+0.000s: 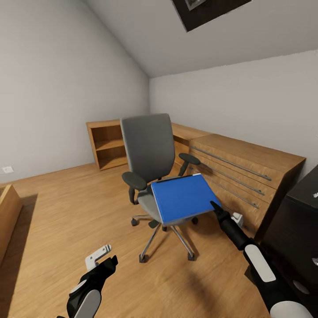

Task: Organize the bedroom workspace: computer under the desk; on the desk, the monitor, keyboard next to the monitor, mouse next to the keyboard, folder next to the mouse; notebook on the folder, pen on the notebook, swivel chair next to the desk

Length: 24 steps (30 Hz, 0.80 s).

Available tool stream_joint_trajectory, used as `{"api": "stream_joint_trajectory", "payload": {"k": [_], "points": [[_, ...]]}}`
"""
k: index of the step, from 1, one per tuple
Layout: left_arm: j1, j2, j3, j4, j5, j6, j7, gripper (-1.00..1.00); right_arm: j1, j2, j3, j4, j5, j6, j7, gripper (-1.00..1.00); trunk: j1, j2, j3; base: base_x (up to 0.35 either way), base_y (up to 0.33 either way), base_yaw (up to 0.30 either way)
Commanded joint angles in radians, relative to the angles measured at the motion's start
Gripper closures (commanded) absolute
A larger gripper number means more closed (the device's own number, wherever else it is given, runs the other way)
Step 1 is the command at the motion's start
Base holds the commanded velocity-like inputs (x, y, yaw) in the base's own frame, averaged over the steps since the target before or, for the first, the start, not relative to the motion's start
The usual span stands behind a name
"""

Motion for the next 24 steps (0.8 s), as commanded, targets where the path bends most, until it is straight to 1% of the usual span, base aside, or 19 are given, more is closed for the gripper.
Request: {"api": "stream_joint_trajectory", "payload": {"k": [1, 3, 4, 6, 7, 9, 11, 14, 19, 21, 23, 24], "points": [[-0.001, 0.001, -0.002, -0.001, 0.005, 0.003, 0.008, -1.00, 0.001, 0.001, -0.002, -0.023, -0.009, 0.009, -0.005, 1.00, -0.004, 0.007, 0.002, -0.101, 0.000, 0.000], [-0.001, 0.001, -0.002, -0.001, 0.005, 0.004, 0.009, -1.00, 0.007, 0.001, -0.002, -0.065, -0.009, 0.009, -0.024, 1.00, -0.012, 0.021, 0.008, -0.066, 0.000, 0.000], [-0.001, 0.001, -0.002, -0.001, 0.006, 0.004, 0.009, -1.00, 0.021, 0.001, -0.002, -0.105, -0.010, 0.009, -0.048, 1.00, -0.016, 0.028, 0.012, -0.026, 0.000, 0.000], [-0.001, 0.001, -0.002, -0.001, 0.006, 0.004, 0.010, -1.00, 0.046, 0.001, -0.002, -0.164, -0.029, 0.009, -0.089, 1.00, -0.024, 0.042, 0.018, -0.011, 0.000, 0.000], [-0.001, 0.001, -0.002, -0.001, 0.007, 0.004, 0.010, -1.00, 0.050, 0.001, -0.002, -0.172, -0.036, 0.008, -0.097, 1.00, -0.027, 0.049, 0.021, -0.006, 0.000, 0.000], [-0.001, 0.001, -0.002, -0.001, 0.007, 0.004, 0.010, -1.00, 0.060, 0.001, -0.003, -0.194, -0.069, 0.008, -0.134, 1.00, -0.035, 0.063, 0.027, -0.004, 0.000, 0.000], [-0.001, 0.001, -0.002, -0.001, 0.007, 0.004, 0.011, -1.00, 0.064, 0.000, -0.003, -0.205, -0.089, 0.008, -0.157, 1.00, -0.043, 0.077, 0.034, -0.002, 0.000, 0.000], [-0.001, 0.000, -0.002, 0.000, 0.007, 0.004, 0.012, -1.00, 0.067, 0.001, -0.003, -0.215, -0.108, 0.008, -0.175, 1.00, -0.054, 0.098, 0.043, 0.000, 0.000, 0.000], [-0.001, -0.001, -0.002, 0.000, 0.007, 0.004, 0.013, -1.00, 0.072, 0.002, -0.003, -0.247, -0.118, 0.007, -0.200, 1.00, -0.073, 0.133, 0.059, 0.000, 0.000, 0.000], [-0.001, 0.000, -0.002, 0.000, 0.007, 0.004, 0.013, -1.00, 0.081, 0.003, -0.003, -0.277, -0.120, 0.006, -0.226, 1.00, -0.081, 0.147, 0.065, 0.000, 0.000, 0.000], [-0.001, 0.000, -0.002, 0.000, 0.007, 0.004, 0.013, -1.00, 0.102, 0.005, -0.003, -0.332, -0.128, 0.004, -0.268, 1.00, -0.089, 0.161, 0.071, 0.000, 0.000, 0.000], [-0.001, 0.000, -0.002, 0.000, 0.007, 0.004, 0.013, -1.00, 0.120, 0.010, -0.003, -0.373, -0.135, 0.003, -0.308, 1.00, -0.093, 0.168, 0.074, 0.000, 0.000, 0.000]]}}
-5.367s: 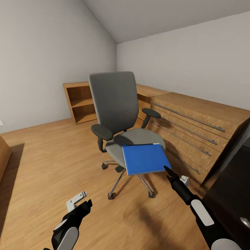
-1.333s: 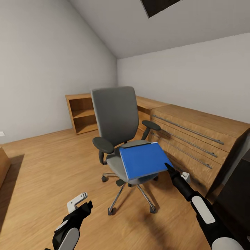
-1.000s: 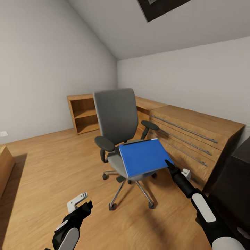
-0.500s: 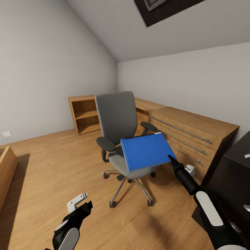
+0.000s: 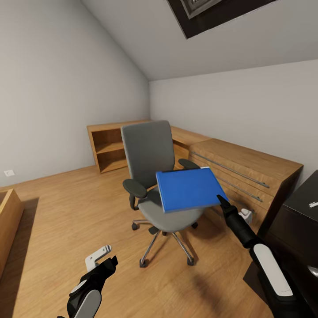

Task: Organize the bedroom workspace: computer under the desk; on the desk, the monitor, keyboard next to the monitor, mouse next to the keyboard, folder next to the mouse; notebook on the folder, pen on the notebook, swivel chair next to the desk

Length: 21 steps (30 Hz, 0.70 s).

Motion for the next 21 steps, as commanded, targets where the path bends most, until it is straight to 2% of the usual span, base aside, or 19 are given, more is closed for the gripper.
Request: {"api": "stream_joint_trajectory", "payload": {"k": [1, 2, 3, 7, 12, 21], "points": [[-0.001, 0.001, -0.002, -0.001, 0.005, 0.003, 0.008, -1.00, 0.019, 0.007, -0.002, -0.041, -0.012, 0.006, -0.051, 1.00, -0.004, 0.007, 0.002, 0.000, 0.000, 0.000], [-0.001, 0.001, -0.002, -0.001, 0.005, 0.003, 0.008, -1.00, 0.027, 0.011, -0.002, -0.060, -0.014, 0.005, -0.081, 1.00, -0.008, 0.014, 0.005, 0.000, 0.000, 0.000], [-0.001, 0.001, -0.002, 0.000, 0.005, 0.003, 0.008, -1.00, 0.038, 0.017, -0.002, -0.092, -0.016, 0.006, -0.146, 1.00, -0.012, 0.021, 0.009, 0.000, 0.000, 0.000], [-0.001, 0.001, -0.002, 0.001, 0.004, 0.002, 0.009, -1.00, 0.057, 0.025, -0.001, -0.161, -0.021, 0.006, -0.317, 1.00, -0.027, 0.049, 0.021, 0.000, 0.000, 0.000], [-0.001, 0.001, -0.002, 0.002, 0.003, 0.002, 0.009, -1.00, 0.062, 0.027, -0.001, -0.177, -0.021, 0.005, -0.363, 1.00, -0.046, 0.084, 0.037, 0.000, 0.000, 0.000], [-0.001, 0.001, -0.002, 0.002, 0.003, 0.002, 0.009, -1.00, 0.065, 0.028, 0.001, -0.181, -0.023, 0.008, -0.352, 1.00, -0.081, 0.147, 0.065, 0.000, 0.000, 0.000]]}}
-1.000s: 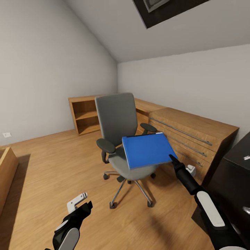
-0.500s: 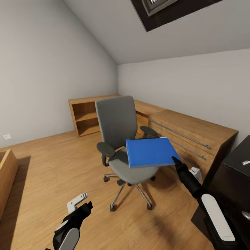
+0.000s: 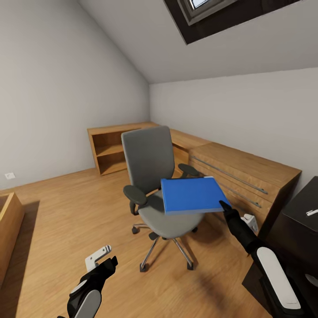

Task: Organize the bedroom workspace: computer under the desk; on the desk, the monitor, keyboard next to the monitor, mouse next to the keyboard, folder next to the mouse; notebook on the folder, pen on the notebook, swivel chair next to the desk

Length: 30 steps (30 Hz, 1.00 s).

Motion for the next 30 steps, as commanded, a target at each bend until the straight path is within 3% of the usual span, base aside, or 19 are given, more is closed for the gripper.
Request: {"api": "stream_joint_trajectory", "payload": {"k": [1, 7, 30], "points": [[-0.001, 0.001, -0.002, -0.001, 0.005, 0.003, 0.007, -1.00, -0.001, 0.000, -0.001, -0.001, -0.009, 0.005, -0.002, 1.00, -0.004, 0.007, 0.002, 0.000, 0.000, 0.000], [-0.001, 0.001, -0.004, -0.001, 0.005, 0.003, 0.007, -1.00, 0.000, 0.000, -0.001, 0.003, -0.010, 0.006, 0.037, 1.00, -0.027, 0.049, 0.021, 0.000, 0.000, 0.000], [-0.001, 0.001, -0.016, -0.001, 0.003, 0.003, 0.007, -1.00, 0.001, 0.000, 0.001, 0.016, -0.007, 0.006, 0.041, 1.00, -0.115, 0.210, 0.093, 0.000, 0.000, 0.000]]}}
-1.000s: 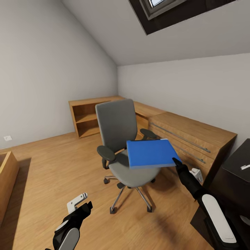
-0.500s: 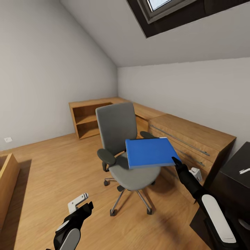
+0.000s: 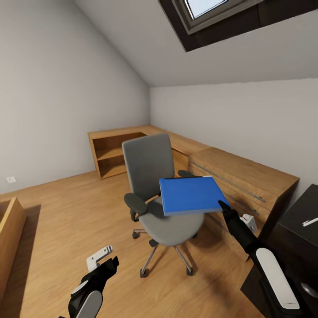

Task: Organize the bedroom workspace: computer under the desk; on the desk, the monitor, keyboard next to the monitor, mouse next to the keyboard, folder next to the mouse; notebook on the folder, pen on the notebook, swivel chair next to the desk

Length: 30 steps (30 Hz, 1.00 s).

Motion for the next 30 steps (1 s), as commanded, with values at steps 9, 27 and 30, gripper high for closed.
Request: {"api": "stream_joint_trajectory", "payload": {"k": [9, 27, 30], "points": [[-0.001, 0.000, -0.002, -0.001, 0.006, 0.003, 0.007, -1.00, 0.000, -0.001, -0.001, -0.005, -0.013, 0.006, 0.004, 1.00, -0.035, 0.063, 0.027, 0.000, 0.000, 0.000], [-0.001, 0.000, -0.011, 0.000, 0.006, 0.003, 0.007, -1.00, 0.006, 0.012, -0.001, -0.009, -0.011, -0.003, 0.026, 1.00, -0.104, 0.189, 0.084, 0.000, 0.000, 0.000], [-0.001, 0.001, -0.014, 0.000, 0.006, 0.003, 0.007, -1.00, 0.006, 0.011, -0.001, -0.010, -0.011, -0.003, 0.027, 1.00, -0.115, 0.210, 0.093, 0.000, 0.000, -0.006]]}}
